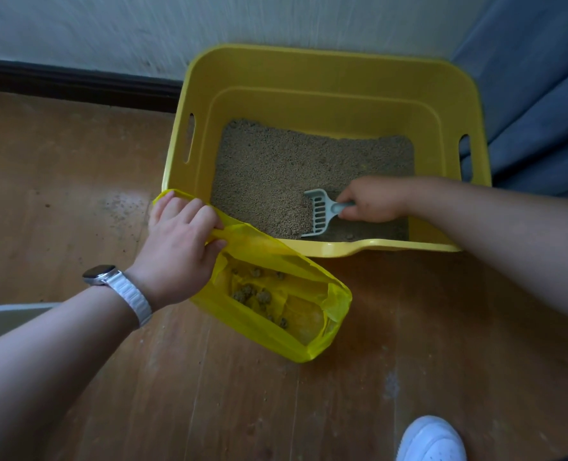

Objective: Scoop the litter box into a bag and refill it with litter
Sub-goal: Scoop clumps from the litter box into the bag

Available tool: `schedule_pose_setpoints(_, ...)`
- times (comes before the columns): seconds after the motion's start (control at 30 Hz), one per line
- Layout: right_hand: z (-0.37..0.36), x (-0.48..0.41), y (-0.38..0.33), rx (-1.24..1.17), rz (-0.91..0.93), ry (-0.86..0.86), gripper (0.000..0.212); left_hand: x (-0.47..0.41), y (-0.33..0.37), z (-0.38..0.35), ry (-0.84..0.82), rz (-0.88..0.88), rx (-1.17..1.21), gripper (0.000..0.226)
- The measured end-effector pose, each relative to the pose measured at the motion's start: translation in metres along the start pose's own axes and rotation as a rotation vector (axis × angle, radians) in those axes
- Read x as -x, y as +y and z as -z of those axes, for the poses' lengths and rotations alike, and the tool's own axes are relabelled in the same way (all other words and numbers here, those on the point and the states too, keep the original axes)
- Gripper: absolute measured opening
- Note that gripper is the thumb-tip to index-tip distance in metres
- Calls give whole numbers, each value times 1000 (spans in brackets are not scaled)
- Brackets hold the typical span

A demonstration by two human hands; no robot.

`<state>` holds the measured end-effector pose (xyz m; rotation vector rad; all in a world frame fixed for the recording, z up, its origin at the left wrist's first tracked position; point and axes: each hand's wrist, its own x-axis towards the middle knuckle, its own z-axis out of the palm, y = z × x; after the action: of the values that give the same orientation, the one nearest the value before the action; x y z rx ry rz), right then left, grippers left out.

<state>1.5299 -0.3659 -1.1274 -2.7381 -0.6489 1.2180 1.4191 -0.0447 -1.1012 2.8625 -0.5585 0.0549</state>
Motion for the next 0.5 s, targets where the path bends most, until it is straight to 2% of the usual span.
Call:
schedule_pose_setpoints(0.27,-3,-27,-42,-81,38,18,30,0,0,1,-14,-14,-19,24)
schedule_pose_setpoints(0.5,-11,-48,-66,-156,107,60,22,0,1,1,-29,-7,-28,23)
